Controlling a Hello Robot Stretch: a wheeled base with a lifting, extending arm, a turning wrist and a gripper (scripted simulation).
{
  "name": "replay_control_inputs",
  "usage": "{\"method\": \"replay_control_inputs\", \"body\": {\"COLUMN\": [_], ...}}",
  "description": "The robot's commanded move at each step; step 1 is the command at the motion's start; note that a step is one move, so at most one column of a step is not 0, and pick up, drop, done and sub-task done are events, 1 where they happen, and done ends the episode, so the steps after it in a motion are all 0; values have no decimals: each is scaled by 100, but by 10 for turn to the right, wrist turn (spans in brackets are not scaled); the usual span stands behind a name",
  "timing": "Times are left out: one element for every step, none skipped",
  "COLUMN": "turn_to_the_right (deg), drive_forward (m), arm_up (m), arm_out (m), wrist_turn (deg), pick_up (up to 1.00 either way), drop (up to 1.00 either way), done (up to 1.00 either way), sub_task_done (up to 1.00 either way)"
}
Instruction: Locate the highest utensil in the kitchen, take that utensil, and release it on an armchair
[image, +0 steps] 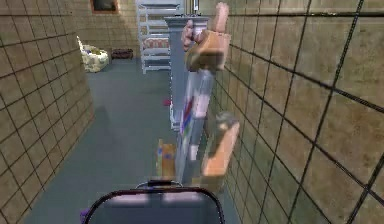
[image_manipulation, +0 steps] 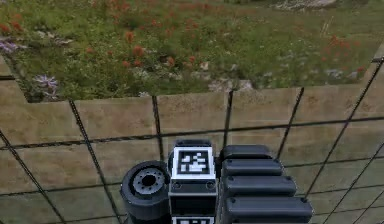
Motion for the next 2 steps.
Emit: {"method": "replay_control_inputs", "body": {"turn_to_the_right": [-390, 0], "drive_forward": [0, 55], "arm_up": [0, 0], "arm_out": [0, 0], "wrist_turn": [0, 0], "pick_up": [0, 0], "drop": [0, 0], "done": [0, 0], "sub_task_done": [0, 0]}}
